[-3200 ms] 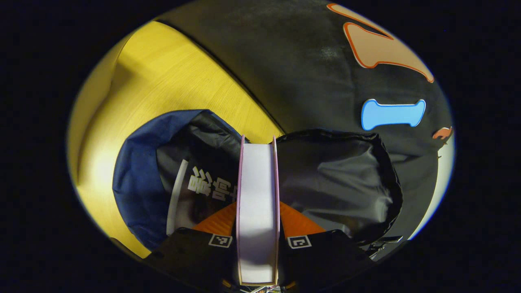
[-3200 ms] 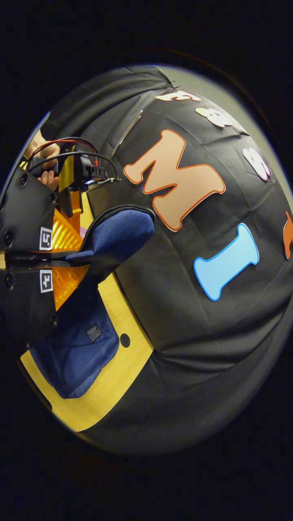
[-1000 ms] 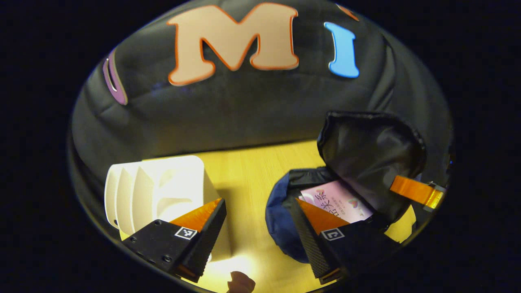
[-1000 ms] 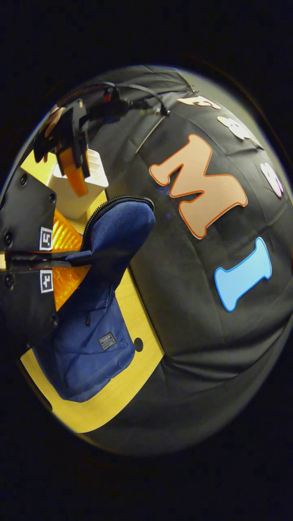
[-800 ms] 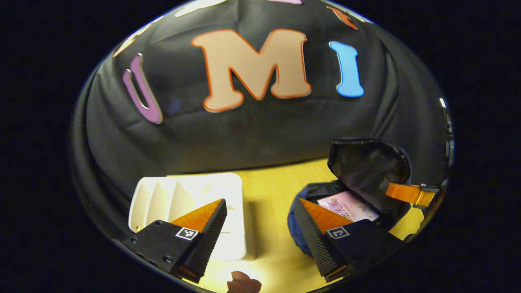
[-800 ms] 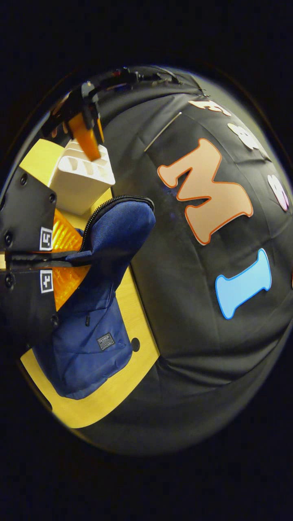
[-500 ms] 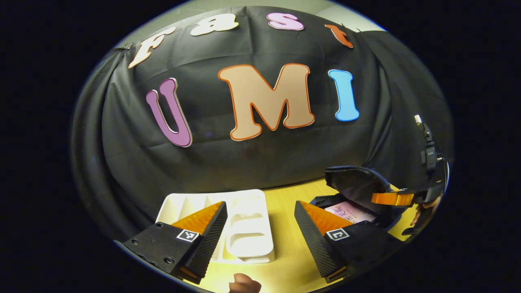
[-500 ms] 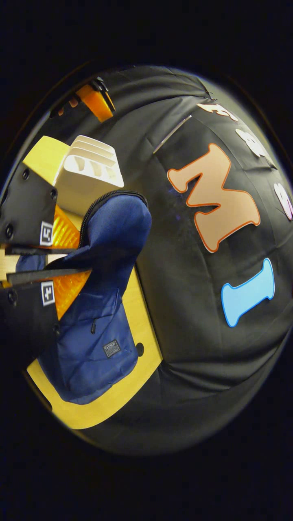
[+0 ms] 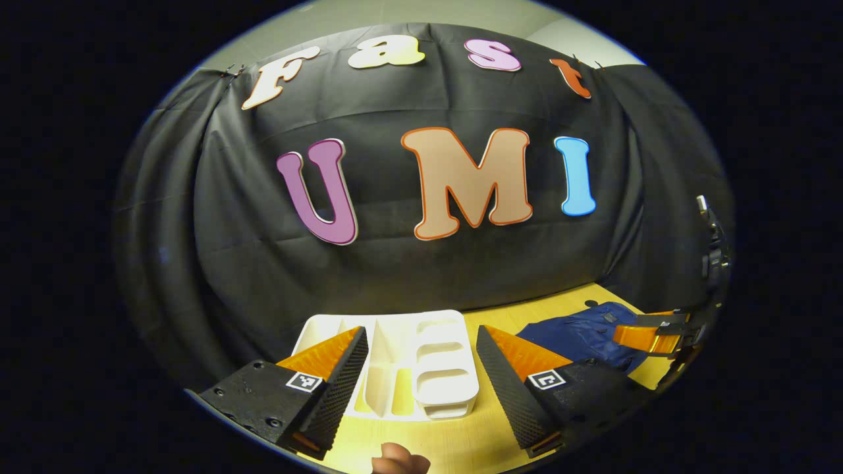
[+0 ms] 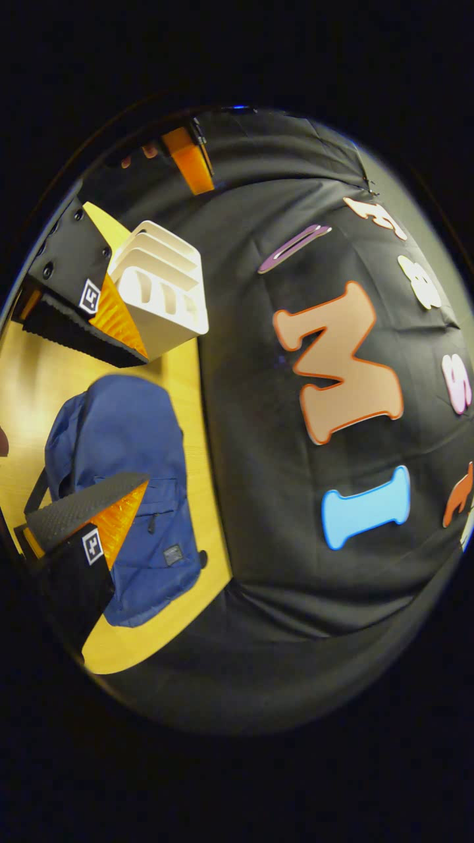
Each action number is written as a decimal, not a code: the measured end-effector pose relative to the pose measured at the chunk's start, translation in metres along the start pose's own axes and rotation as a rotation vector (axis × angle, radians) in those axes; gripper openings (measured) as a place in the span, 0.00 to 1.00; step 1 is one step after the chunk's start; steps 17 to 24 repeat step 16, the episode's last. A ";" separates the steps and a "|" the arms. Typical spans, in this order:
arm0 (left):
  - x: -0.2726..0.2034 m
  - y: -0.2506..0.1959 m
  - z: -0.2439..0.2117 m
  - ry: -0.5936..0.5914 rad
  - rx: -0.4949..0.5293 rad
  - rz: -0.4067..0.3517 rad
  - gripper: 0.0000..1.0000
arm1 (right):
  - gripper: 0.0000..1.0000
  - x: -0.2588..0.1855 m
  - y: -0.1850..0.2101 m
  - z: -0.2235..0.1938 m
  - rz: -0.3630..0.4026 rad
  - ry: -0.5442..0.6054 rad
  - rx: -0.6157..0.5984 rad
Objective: Open the schoolbag, grab two books from the bookshelf and put them into the schoolbag.
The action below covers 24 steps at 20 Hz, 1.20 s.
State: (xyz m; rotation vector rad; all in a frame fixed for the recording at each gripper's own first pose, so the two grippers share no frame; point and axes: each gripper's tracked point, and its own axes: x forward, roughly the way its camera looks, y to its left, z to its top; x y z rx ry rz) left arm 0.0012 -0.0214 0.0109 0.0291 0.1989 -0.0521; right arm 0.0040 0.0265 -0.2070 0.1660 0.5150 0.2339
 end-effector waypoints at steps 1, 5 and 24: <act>-0.004 0.007 0.007 -0.013 -0.008 0.012 0.97 | 1.00 -0.008 0.008 0.018 0.001 -0.049 -0.007; -0.015 0.017 0.021 -0.030 -0.039 0.009 0.97 | 1.00 -0.039 0.032 0.084 -0.002 -0.225 -0.039; -0.044 0.030 0.049 -0.109 -0.058 0.025 1.00 | 1.00 -0.091 0.027 0.152 0.011 -0.415 0.032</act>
